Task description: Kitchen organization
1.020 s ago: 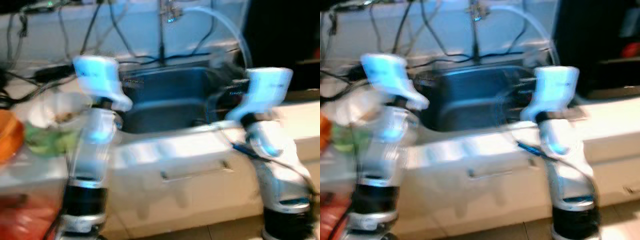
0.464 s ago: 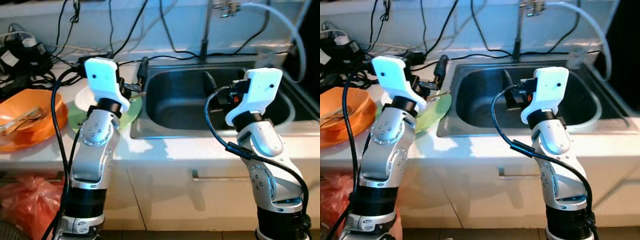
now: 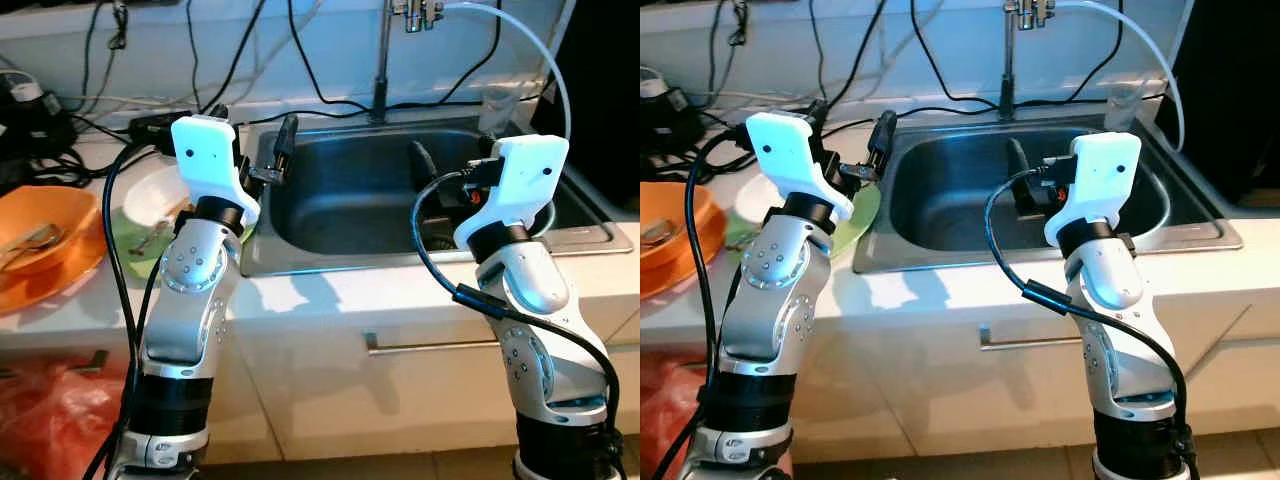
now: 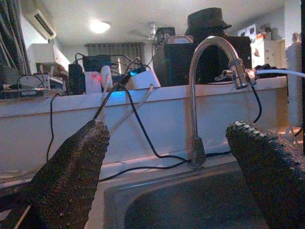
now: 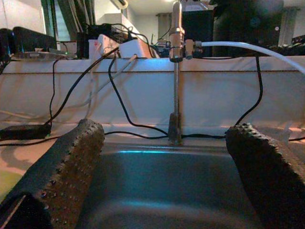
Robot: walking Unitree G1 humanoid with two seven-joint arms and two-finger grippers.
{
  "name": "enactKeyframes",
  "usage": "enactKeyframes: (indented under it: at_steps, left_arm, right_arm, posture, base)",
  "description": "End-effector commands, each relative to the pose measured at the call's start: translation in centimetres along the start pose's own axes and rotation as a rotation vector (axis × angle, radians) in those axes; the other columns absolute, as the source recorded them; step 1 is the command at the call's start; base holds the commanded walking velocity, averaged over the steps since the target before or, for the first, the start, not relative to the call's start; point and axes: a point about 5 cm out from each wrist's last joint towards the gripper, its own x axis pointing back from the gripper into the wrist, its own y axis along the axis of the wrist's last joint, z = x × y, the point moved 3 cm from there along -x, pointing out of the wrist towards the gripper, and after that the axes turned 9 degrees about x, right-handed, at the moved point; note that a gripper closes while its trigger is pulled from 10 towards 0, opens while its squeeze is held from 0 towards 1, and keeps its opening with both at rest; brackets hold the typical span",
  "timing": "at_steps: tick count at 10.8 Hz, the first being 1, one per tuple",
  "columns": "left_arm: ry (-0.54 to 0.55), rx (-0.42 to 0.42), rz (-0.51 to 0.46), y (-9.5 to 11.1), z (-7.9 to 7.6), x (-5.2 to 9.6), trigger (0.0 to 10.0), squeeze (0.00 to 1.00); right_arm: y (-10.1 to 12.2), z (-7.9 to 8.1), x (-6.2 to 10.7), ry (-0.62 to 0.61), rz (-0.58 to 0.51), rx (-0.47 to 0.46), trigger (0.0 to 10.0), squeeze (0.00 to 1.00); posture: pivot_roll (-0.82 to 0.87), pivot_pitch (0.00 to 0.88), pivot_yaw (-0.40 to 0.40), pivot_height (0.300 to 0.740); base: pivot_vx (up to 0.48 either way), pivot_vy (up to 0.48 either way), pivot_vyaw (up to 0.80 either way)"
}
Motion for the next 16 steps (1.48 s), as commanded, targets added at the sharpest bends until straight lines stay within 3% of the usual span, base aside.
enactKeyframes:
  at_steps: [1,7,9,12,16]
  left_arm:
    - [0.008,-0.004,0.021,-0.45,0.16,0.1,10.0,0.0]
    - [0.021,-0.011,0.028,-0.68,0.31,0.13,10.0,0.0]
    - [0.031,-0.009,0.02,-0.59,0.48,0.12,10.0,0.0]
    - [0.031,0.001,0.017,-0.63,0.37,0.02,10.0,0.0]
    - [0.036,0.019,0.0,0.2,0.62,-0.67,10.0,0.0]
  right_arm:
    - [0.31,0.05,-0.02,0.002,-0.016,0.007,10.0,0.0]
    - [0.63,0.34,-0.03,0.02,-0.032,0.031,10.0,0.0]
    - [0.92,0.41,-0.04,0.023,-0.049,0.035,10.0,0.0]
    - [1.05,0.41,-0.1,0.025,-0.056,0.041,10.0,0.0]
    - [1.09,0.42,-0.14,0.023,-0.06,0.043,10.0,0.0]
  posture:
    - [-0.07,0.0,0.078,0.74]
    - [-0.07,0.0,0.076,0.74]
    - [-0.07,0.0,0.076,0.74]
    - [-0.08,0.0,0.074,0.74]
    - [-0.08,0.0,0.077,0.74]
  base:
    - [0.0,-0.461,0.0]
    - [0.0,-0.357,0.0]
    - [0.0,0.0,0.0]
    - [0.0,0.0,0.7]
    - [0.0,0.0,0.0]
